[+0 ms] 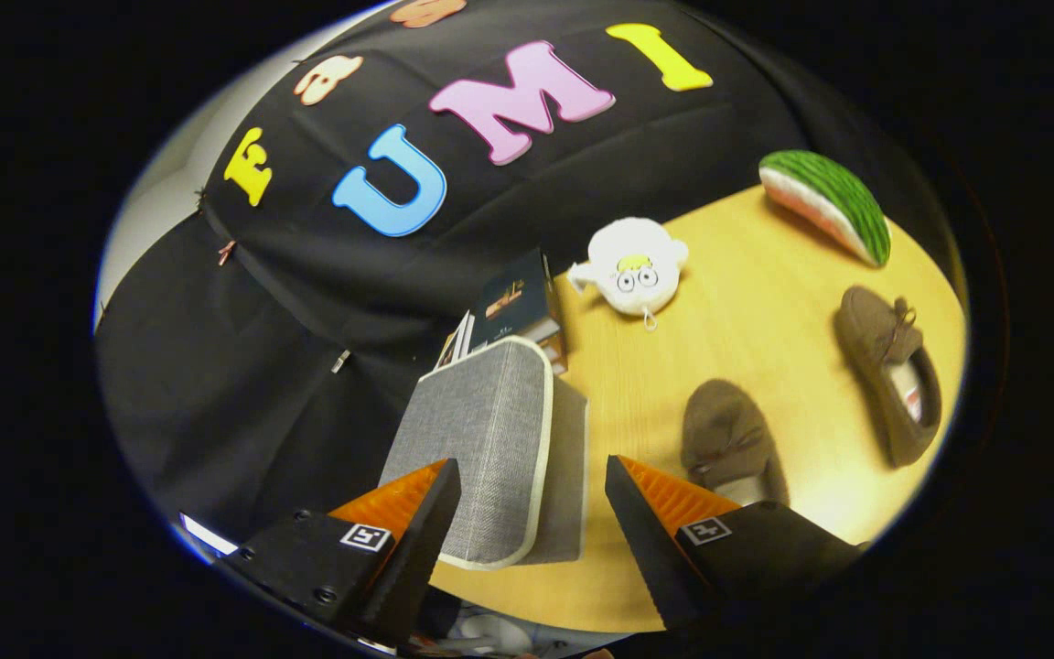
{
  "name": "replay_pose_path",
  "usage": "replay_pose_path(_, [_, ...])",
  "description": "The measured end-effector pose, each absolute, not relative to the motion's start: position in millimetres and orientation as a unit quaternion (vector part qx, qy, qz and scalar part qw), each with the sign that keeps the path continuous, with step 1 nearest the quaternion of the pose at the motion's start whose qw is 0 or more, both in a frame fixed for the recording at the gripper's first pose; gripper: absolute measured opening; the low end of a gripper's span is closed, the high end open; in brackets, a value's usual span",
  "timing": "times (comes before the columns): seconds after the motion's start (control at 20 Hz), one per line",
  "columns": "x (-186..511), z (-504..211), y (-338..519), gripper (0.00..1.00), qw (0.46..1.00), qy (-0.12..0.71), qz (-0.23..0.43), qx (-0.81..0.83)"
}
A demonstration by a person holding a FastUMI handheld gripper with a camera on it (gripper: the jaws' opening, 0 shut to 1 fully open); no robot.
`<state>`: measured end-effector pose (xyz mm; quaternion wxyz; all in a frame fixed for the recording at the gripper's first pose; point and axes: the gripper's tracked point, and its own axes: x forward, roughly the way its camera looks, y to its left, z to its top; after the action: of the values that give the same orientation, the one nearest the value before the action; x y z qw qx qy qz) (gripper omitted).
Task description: Open the storage box then place both shoes into the box .Put the left shoe in first, then the right shoe, with the right side of both shoes facing outward in a uniform manner.
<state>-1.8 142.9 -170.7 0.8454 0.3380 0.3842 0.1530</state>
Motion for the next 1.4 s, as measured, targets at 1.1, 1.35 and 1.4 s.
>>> replay_pose_path(1.1, [-3.8, -203.3, 208.1, 0.51, 0.623, 0.478, 0.167, 0.596])
replay_pose_path(1.35, [-4.1, -193.4, 220.2, 0.19, 0.623, 0.47, 0.175, 0.6])
replay_pose_path(1.4, [-3.0, -187.2, 204.0, 0.15, 0.625, 0.468, 0.176, 0.599])
